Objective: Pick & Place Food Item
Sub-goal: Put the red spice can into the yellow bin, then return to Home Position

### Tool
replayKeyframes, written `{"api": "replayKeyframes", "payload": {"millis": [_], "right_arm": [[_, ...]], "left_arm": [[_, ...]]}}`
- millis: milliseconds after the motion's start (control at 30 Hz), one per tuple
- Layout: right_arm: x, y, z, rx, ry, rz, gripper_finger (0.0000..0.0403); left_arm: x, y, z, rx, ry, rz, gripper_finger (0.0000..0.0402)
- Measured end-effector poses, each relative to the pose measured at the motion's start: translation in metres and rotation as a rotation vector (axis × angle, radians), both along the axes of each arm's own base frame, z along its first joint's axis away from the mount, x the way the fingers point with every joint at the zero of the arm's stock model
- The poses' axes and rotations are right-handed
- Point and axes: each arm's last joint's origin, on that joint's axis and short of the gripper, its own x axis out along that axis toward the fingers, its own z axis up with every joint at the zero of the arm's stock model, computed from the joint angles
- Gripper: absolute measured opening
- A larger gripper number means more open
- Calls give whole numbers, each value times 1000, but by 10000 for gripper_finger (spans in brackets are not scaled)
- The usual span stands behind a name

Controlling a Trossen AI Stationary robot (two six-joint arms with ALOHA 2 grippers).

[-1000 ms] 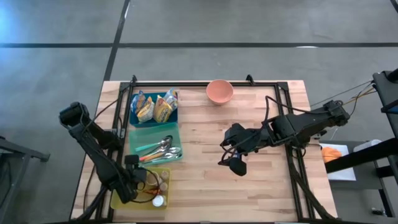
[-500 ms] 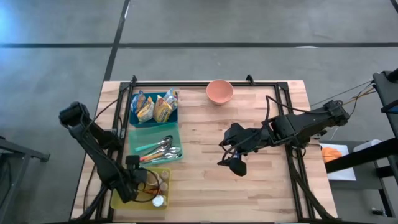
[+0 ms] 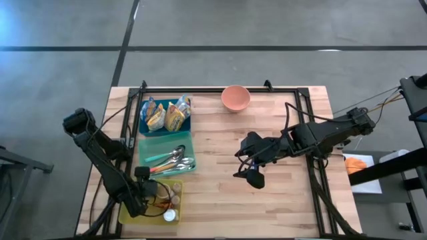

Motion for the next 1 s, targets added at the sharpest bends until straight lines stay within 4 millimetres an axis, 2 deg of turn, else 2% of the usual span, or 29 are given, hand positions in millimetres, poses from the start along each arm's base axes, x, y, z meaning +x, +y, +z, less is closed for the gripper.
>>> {"api": "replayKeyframes", "payload": {"millis": [267,733,867,1000], "right_arm": [[0,0,0,-4,0,3,372],[0,0,0,-26,-5,23,372],[1,0,1,-42,-22,40,372],[-2,-1,9,-65,-52,65,372]], "left_arm": [[0,0,19,-51,-39,0,354],[-11,16,69,-57,-40,31,353],[-9,19,89,-107,-141,89,353],[-7,24,121,-145,-339,151,353]]}}
